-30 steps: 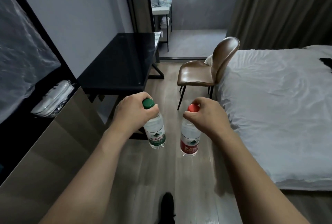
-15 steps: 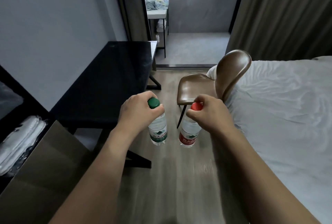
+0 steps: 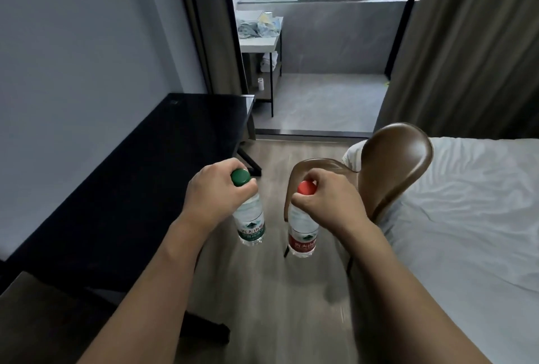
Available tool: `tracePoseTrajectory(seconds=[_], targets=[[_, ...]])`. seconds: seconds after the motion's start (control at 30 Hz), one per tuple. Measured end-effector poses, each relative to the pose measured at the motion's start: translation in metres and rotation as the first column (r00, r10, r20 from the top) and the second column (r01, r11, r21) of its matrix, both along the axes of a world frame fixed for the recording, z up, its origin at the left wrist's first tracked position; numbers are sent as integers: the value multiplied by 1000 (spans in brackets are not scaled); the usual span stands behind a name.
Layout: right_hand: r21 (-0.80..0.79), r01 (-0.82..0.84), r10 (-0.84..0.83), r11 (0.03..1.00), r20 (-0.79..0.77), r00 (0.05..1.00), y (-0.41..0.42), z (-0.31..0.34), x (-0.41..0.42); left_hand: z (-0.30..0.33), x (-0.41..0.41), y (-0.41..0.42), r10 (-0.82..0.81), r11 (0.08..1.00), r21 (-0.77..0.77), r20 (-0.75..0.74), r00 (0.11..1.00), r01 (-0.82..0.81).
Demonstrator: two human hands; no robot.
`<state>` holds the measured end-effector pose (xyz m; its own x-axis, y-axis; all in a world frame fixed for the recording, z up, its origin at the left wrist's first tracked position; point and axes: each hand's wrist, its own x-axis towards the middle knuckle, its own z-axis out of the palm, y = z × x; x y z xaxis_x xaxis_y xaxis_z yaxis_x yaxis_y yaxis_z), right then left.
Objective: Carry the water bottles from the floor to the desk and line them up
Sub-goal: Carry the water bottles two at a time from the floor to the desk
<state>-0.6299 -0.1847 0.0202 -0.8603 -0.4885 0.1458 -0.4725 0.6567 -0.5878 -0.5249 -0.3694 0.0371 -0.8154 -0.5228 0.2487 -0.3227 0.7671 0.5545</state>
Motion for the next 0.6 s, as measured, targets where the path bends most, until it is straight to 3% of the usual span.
tracePoseTrajectory(seconds=[0.6], targets=[[51, -29, 24, 998, 96, 995, -150, -28, -244, -29, -231, -143, 8, 999, 34, 51, 999, -10]])
